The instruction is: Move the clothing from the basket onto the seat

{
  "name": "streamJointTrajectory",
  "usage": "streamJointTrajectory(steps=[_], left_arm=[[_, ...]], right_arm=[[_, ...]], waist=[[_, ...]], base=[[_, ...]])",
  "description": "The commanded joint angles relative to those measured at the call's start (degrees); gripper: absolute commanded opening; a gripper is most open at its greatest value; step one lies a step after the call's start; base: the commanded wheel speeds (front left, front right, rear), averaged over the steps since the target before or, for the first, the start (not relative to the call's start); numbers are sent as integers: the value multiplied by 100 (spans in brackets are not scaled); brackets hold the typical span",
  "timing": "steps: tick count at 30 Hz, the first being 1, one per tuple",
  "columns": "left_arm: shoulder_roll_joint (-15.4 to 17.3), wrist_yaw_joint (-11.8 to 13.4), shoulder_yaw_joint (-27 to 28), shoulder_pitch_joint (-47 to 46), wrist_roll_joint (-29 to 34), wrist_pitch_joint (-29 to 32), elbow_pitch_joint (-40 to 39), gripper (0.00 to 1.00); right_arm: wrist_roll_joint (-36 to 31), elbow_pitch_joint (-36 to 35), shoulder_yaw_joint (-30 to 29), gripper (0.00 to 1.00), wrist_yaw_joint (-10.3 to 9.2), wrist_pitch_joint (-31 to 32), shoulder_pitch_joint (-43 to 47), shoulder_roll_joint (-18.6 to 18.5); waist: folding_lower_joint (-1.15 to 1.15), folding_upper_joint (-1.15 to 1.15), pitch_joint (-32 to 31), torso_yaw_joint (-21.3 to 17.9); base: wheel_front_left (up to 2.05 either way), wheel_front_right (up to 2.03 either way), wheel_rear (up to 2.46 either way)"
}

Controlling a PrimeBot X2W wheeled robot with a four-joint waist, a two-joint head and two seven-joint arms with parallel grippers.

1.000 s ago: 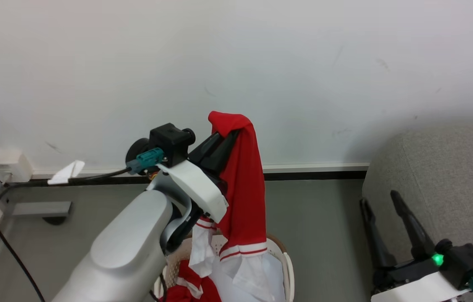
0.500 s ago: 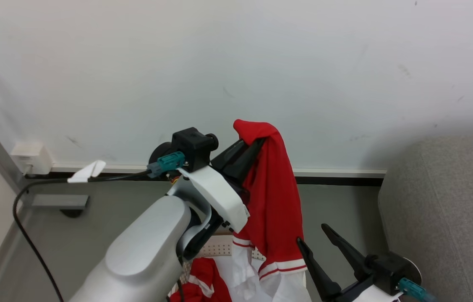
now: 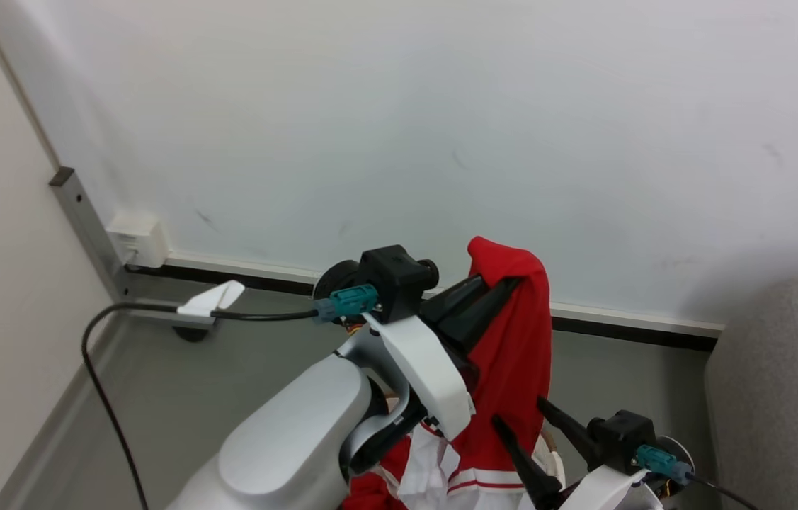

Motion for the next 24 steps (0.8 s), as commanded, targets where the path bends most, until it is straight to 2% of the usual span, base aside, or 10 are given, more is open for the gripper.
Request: streamJointTrajectory(steps=[1,7,17,18,20,21,24], left_arm=[[3,-15,-27,56,-109,23,-39,0],[-86,-45,-231,49,-168,145,-216,0],[-108,-45,-453,85,-257,354,-536,0],[-108,-41,-459,87,-270,372,-558,0],[-105,-29,-470,93,-277,383,-582,0],[-93,-24,-476,98,-283,378,-591,0],[-48,-8,-462,103,-290,388,-591,0]], right_arm=[[160,88,157,100,-12,5,-120,-12],[732,442,783,100,-12,5,-432,5],[983,866,790,100,-12,5,-715,180],[980,876,776,70,-12,5,-724,190],[933,859,720,16,-12,5,-738,193],[916,854,693,0,-12,6,-730,191],[879,790,599,0,-12,5,-723,199]], waist=[[0,0,-19,168],[0,0,2,467],[0,0,26,831],[0,0,24,853],[0,0,18,883],[0,0,13,894],[0,0,7,896]], base=[[0,0,0],[0,0,0],[0,0,0],[0,0,0],[0,0,0],[0,0,0],[0,0,0]])
